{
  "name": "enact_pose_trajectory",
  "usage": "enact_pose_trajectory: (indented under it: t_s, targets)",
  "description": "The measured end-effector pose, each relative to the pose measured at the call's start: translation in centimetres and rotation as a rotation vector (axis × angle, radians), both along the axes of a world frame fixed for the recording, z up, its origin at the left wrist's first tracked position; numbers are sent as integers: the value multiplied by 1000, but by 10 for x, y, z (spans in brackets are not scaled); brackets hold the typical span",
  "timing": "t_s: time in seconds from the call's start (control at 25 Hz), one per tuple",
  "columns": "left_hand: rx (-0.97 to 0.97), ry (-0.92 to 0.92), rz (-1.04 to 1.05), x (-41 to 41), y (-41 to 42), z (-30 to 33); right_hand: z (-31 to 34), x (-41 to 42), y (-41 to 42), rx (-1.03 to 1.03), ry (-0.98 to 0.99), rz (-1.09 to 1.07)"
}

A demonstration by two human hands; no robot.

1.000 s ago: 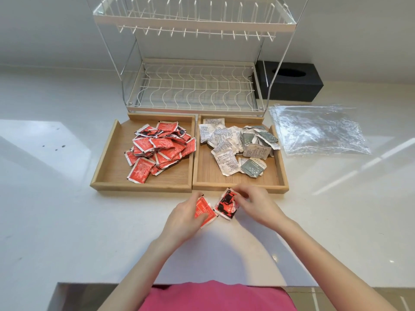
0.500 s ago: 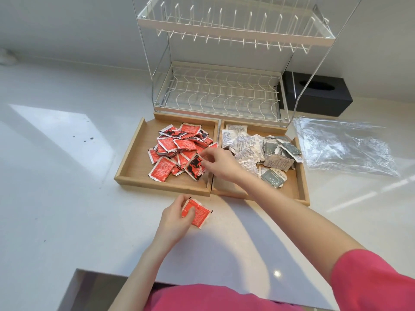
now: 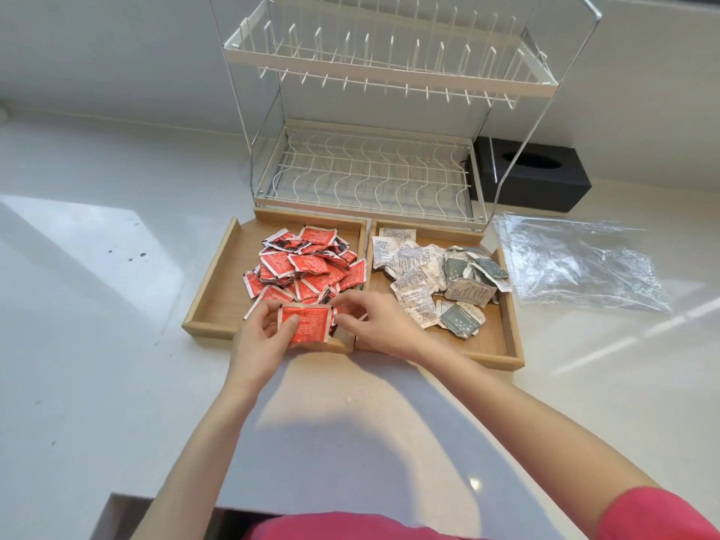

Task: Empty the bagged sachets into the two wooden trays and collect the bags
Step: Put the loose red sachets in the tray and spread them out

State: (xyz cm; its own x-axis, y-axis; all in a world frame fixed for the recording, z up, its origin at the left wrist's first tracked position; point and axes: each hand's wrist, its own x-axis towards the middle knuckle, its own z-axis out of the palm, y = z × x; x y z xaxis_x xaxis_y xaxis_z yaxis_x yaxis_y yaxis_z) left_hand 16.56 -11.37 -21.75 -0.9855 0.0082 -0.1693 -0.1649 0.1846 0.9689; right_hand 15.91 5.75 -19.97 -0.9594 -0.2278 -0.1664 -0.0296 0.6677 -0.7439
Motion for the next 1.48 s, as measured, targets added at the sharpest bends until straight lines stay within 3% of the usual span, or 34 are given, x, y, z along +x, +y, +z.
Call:
enact_pose_trajectory:
  t_s: [0.12, 0.32, 0.44, 0.6, 0.76, 0.88, 1.04, 1.48]
  targets:
    - [-154, 11, -22, -21, -1, 1, 0, -15, -2, -13, 24, -109]
    - [-374, 52, -70, -39, 4, -8, -6, -32, -10, 146, 28, -100]
    - [-618, 137, -102, -41, 11, -13, -11, -36, -12, 290, 50, -47]
    - [-705, 212, -136, -41, 14, -19, -18, -33, -11, 425, 134, 3]
    - [-812, 314, -158, -40, 9, -25, -22, -19, -11, 401, 291, 60]
    - [-953, 284, -227, -36, 8, -30, -29, -9, -10, 472, 191, 202]
    - [-1016, 201, -292, -36, 7, -29, -29, -7, -10, 499, 147, 236]
    - [-1041, 432, -268, -37, 58, 25, 15, 4, 53, 468, 299, -31]
